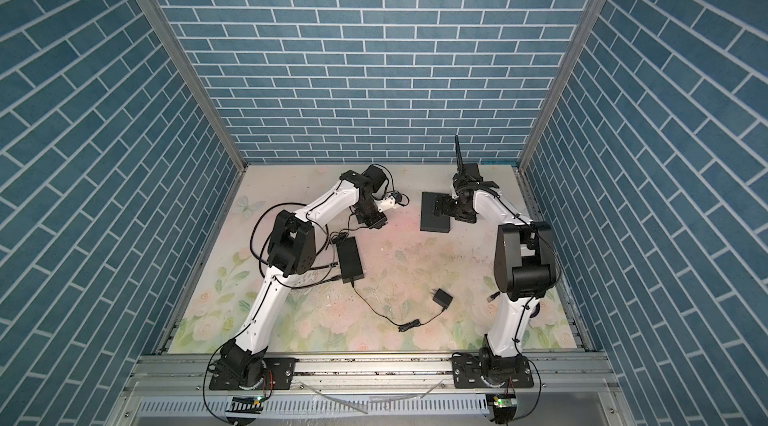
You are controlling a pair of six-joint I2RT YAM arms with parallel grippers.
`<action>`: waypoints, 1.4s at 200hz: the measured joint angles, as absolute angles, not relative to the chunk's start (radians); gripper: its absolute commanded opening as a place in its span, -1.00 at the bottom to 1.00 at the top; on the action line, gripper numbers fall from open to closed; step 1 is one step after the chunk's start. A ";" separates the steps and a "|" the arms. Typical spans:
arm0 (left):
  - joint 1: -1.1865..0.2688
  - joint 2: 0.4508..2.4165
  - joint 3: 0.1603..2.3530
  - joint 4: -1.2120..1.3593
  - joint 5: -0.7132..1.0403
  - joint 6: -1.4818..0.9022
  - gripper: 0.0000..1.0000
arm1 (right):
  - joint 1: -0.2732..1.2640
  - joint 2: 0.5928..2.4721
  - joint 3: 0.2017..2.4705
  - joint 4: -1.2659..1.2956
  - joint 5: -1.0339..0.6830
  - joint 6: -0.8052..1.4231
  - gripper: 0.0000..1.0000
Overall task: Insert the plug into the switch port
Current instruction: 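Carry the barrel plug to the MERCURY box edge while right holds the box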
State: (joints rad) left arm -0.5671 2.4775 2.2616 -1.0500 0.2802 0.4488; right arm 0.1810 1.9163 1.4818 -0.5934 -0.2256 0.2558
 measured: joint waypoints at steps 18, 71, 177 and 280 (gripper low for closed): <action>-0.576 2.404 2.212 -1.021 0.301 0.449 -1.00 | 0.191 1.974 1.563 -0.616 -0.206 0.248 0.98; -0.616 2.282 2.063 -0.896 0.322 0.416 -1.00 | 0.249 2.144 1.755 -0.704 -0.079 0.199 0.98; -0.634 2.414 2.053 -0.691 0.410 0.250 -1.00 | 0.292 2.188 1.769 -0.719 -0.107 0.094 0.98; -0.673 2.612 2.348 -0.752 0.429 0.176 -0.96 | 0.183 2.115 1.679 -0.669 -0.199 0.124 0.97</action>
